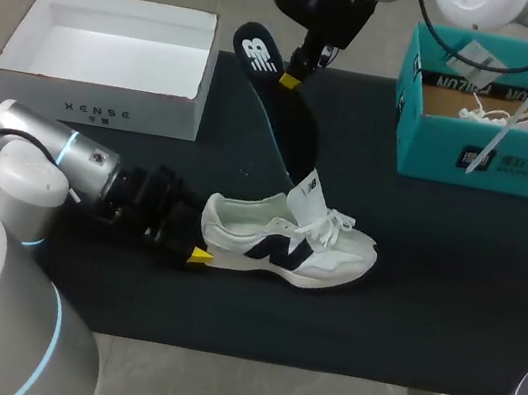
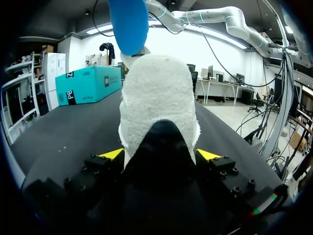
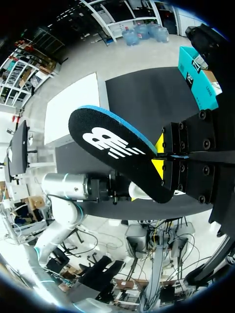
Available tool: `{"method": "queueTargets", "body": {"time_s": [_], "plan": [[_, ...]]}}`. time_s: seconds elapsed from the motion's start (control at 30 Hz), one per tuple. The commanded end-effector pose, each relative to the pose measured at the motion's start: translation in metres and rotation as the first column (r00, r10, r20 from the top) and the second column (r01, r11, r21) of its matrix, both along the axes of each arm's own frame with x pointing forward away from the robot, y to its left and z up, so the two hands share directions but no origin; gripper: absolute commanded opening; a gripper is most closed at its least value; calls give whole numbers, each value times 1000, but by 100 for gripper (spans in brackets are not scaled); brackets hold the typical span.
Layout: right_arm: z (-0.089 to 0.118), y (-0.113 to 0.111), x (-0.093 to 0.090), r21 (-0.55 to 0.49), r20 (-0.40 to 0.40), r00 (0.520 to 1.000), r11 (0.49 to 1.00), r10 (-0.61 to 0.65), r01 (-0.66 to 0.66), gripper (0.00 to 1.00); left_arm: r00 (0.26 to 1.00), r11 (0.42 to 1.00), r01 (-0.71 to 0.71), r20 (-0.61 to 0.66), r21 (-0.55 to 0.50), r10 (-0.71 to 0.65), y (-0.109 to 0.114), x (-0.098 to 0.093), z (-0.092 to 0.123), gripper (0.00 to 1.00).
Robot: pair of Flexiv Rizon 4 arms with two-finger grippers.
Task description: Take the shoe out of the shoebox, open the shoe tongue, remove and reinsert the insole, then place the shoe into the shoebox
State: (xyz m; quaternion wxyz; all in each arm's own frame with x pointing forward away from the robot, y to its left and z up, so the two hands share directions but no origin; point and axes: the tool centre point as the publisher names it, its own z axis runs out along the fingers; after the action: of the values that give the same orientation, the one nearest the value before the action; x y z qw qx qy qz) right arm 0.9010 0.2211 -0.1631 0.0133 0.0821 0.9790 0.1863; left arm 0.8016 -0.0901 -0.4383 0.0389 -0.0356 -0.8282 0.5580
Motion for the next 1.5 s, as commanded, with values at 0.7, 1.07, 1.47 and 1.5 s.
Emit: {"method": "queueTargets", "body": {"time_s": [0.7, 1.07, 1.47, 1.5], "plan": [[50, -8, 8, 349, -331, 912, 866, -244, 359, 0, 1000, 1000, 1, 0, 2, -1, 0, -1, -5, 0], [75, -9, -23, 348, -426, 848, 808, -316, 476, 0, 1000, 1000, 1, 0, 2, -1, 0, -1, -5, 0], [83, -13, -58, 355, -411, 833, 777, -371, 520, 0, 1000, 1000, 1, 0, 2, -1, 0, -1, -5, 0], [83, -13, -58, 355, -411, 833, 777, -371, 520, 0, 1000, 1000, 1, 0, 2, -1, 0, -1, -5, 0]]}}
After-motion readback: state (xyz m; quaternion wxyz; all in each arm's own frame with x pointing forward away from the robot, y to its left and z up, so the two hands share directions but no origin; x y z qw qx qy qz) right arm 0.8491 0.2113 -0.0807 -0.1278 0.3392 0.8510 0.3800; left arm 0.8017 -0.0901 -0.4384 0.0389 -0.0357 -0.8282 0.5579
